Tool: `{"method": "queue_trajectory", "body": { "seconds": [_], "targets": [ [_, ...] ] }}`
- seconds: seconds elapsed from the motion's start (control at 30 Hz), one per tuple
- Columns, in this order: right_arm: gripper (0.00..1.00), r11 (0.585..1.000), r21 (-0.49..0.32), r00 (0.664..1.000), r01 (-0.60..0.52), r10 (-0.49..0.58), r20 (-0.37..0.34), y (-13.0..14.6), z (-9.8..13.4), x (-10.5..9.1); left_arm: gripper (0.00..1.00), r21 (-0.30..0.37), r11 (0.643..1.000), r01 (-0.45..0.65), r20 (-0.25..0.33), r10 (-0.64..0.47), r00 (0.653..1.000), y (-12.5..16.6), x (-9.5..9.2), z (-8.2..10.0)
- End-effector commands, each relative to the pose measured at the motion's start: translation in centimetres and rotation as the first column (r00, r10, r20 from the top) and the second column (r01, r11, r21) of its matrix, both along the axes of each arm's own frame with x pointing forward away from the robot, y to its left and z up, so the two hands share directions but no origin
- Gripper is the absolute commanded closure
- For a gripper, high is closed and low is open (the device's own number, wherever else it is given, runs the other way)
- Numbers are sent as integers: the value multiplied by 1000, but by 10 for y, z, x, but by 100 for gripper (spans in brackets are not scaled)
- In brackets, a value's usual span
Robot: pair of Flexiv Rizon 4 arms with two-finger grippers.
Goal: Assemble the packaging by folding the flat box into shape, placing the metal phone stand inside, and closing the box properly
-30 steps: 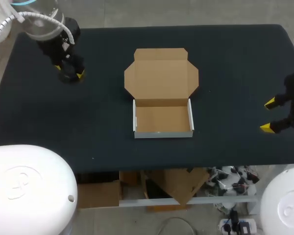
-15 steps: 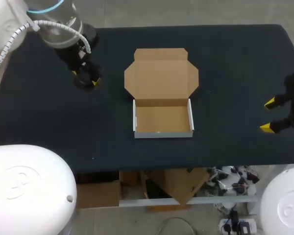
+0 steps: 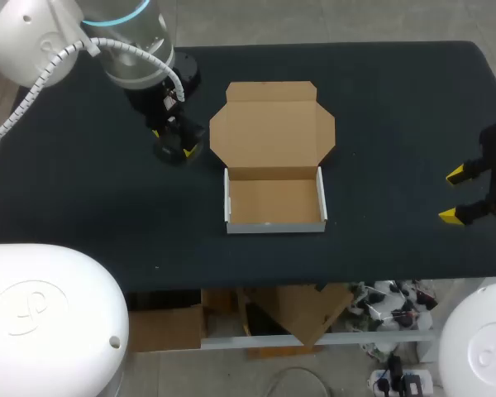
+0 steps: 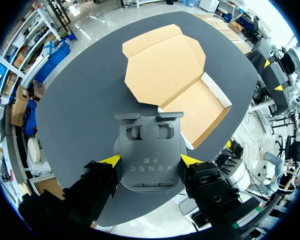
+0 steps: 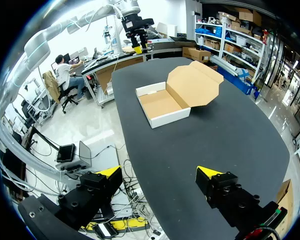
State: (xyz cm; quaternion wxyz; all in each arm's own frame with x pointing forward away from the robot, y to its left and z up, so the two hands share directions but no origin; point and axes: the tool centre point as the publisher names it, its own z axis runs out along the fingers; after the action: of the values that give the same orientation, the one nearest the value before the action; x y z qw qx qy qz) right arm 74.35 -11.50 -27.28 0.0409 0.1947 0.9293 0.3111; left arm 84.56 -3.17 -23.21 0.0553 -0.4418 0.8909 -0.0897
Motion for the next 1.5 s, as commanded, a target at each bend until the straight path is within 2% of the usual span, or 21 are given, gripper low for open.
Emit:
{"method": "queue_trajectory", "body": {
  "seconds": [0.03, 0.73, 0.97, 1.5],
  "targets": [
    [0, 1000, 3, 1000, 0, 0, 2, -1, 0, -1, 100, 13, 1000, 6, 1, -6, 1000, -16, -4, 0],
    [0, 1000, 3, 1000, 0, 0, 2, -1, 0, -1, 100, -3, 997, 76, 8, -76, 997, -73, -21, -13],
    [0, 1000, 3, 1000, 0, 0, 2, -1, 0, -1, 100, -1, 991, 132, 22, -132, 991, -95, -29, -19],
    [0, 1000, 3, 1000, 0, 0, 2, -1, 0, -1, 100, 9, 982, 190, 13, -190, 982, -136, -27, -49]
  ]
}}
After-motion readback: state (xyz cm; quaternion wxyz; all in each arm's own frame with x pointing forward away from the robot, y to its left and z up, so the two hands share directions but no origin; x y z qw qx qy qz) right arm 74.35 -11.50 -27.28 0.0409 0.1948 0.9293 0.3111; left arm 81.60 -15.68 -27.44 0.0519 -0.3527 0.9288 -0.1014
